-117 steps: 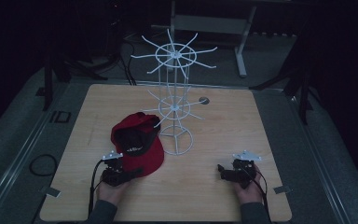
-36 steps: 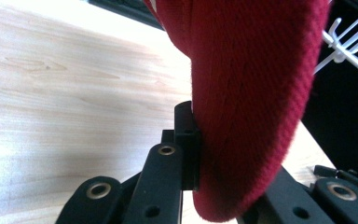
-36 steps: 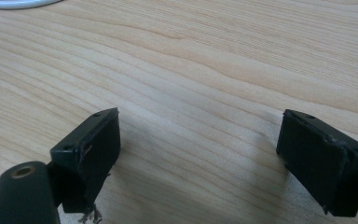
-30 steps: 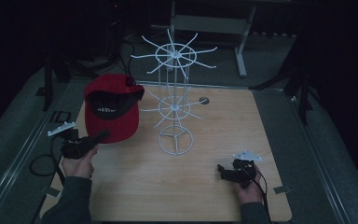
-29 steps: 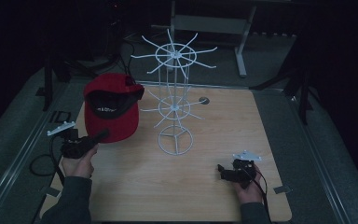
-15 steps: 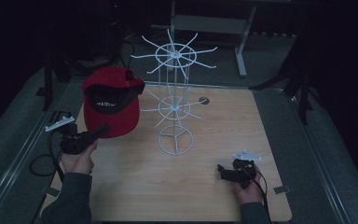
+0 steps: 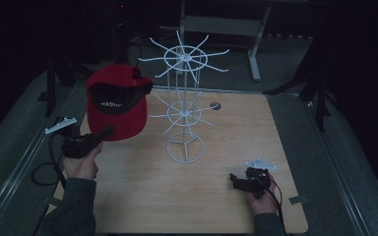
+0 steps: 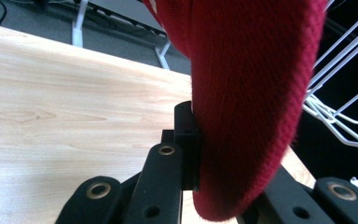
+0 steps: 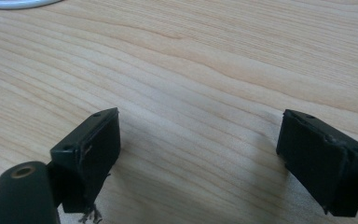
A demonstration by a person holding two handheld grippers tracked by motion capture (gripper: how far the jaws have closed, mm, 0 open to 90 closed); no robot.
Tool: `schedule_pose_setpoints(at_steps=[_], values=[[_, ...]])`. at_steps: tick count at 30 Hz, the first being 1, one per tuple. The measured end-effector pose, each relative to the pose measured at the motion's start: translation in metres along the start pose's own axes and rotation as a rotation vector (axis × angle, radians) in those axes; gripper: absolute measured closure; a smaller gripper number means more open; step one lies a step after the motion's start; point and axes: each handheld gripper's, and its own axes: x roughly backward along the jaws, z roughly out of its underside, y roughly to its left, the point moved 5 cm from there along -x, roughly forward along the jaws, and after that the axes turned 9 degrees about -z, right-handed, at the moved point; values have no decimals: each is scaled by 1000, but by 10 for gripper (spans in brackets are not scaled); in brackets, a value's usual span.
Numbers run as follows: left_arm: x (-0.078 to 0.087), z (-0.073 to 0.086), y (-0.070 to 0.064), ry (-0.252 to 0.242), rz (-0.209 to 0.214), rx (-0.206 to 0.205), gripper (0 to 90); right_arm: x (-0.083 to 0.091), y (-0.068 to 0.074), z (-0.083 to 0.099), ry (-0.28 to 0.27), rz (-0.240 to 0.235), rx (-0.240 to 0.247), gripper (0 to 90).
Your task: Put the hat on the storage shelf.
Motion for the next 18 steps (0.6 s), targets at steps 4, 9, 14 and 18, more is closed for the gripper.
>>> schedule_pose_setpoints(at_steps=[4,9,14,18], values=[[0,-3,-2,-4,1,-3,856,0,0,0,0,0,0,133],[1,-7,-5,-12,1,-12,855,0,0,0,-1,0,0,133],[3,-12,-7,-23,7,-14,855,0,0,0,-1,0,1,133],[4,-14,-7,-28,9,-9,855,0,0,0,-1,0,1,133]])
